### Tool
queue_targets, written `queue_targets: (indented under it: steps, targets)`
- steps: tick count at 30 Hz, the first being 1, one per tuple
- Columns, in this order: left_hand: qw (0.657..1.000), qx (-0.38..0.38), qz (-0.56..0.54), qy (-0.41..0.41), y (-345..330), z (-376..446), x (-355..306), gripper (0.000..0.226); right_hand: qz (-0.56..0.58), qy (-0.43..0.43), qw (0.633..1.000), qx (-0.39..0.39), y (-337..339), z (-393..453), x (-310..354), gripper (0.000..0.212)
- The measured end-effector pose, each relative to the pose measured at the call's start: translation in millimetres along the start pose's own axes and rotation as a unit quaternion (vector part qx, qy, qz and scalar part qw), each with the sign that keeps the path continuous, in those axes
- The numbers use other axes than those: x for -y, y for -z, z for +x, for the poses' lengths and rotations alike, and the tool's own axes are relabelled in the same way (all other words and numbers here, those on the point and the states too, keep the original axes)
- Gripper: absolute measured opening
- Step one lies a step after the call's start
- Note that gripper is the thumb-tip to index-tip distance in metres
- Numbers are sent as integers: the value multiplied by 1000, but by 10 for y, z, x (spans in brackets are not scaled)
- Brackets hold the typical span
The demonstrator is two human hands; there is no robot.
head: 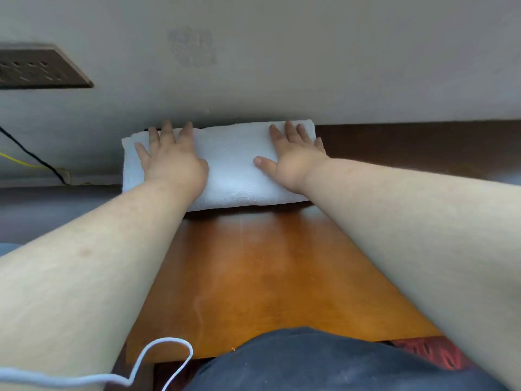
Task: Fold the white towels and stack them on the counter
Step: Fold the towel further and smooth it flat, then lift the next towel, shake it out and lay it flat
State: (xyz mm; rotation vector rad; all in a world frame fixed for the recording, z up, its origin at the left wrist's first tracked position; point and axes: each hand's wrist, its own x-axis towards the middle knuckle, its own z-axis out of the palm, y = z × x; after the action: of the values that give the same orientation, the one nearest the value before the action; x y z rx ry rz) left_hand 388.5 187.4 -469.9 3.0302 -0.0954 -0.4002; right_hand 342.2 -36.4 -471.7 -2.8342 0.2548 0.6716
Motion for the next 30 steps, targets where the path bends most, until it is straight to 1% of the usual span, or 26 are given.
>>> queue_targets:
  steps: [1,3,6,8,12,16,18,21,24,28,30]
  targets:
    - [999,-15,-39,-30,81,-63,-138,71,14,11,1000,-15,54,-73,-23,84]
    - [989,-43,-97,-107,242,-224,-449,65,28,38,996,-70,157,-272,-125,80]
    - [970,-55,-115,-207,432,-486,-911,60,6,46,989,-137,301,-652,-469,74]
    - [963,-43,-103,-246,530,-646,-1206,61,11,20,988,-150,404,-912,-829,72]
    - [945,-25,-85,-316,686,-1070,-1893,60,80,-58,980,-171,609,-1569,-1683,69]
    - [913,6,-68,-402,795,-1689,-2838,58,172,-138,958,-184,761,-2407,-2572,64]
    - [898,22,-53,-437,819,-2034,-3371,57,200,-167,943,-209,824,-2854,-2997,60]
    - [888,29,-53,-457,824,-2592,-4118,58,234,-191,919,-252,845,-3535,-3605,53]
    - [891,24,-100,-442,765,-3208,-4764,69,242,-212,908,-270,771,-4235,-4227,47]
    - [881,1,-157,-446,581,-3892,-5455,73,259,-246,890,-284,627,-5046,-4944,43]
    - [878,13,-168,-447,455,-4199,-5728,72,260,-266,880,-296,531,-5416,-5237,45]
